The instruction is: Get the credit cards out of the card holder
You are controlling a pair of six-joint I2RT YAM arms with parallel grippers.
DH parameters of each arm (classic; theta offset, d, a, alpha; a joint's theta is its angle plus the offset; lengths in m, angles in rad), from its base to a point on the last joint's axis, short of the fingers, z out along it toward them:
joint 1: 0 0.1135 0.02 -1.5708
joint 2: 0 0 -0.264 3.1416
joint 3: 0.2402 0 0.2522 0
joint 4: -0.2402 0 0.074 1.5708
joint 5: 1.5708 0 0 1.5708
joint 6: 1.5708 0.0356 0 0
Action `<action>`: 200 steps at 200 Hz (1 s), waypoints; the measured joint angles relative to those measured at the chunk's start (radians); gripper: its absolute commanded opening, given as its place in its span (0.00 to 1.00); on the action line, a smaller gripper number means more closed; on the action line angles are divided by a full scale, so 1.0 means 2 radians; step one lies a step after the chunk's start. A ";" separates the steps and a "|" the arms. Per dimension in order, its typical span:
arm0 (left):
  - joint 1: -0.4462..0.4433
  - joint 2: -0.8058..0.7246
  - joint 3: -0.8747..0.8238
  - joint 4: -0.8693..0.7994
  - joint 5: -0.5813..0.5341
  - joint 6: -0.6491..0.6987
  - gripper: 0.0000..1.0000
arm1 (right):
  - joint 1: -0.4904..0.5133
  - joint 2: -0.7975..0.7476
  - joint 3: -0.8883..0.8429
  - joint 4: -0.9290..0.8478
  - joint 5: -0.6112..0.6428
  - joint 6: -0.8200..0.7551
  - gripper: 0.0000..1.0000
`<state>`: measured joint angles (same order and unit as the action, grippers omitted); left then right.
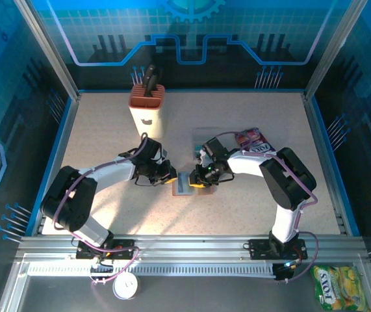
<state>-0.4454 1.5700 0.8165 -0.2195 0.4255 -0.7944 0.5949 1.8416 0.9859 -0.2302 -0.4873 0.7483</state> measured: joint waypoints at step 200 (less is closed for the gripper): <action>-0.022 0.049 0.012 0.047 0.027 -0.036 0.27 | -0.010 -0.001 -0.035 0.073 -0.035 0.034 0.24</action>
<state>-0.4896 1.6688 0.8413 -0.1257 0.4793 -0.8661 0.5747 1.8389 0.9150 -0.0845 -0.5571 0.8165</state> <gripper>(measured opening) 0.275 0.239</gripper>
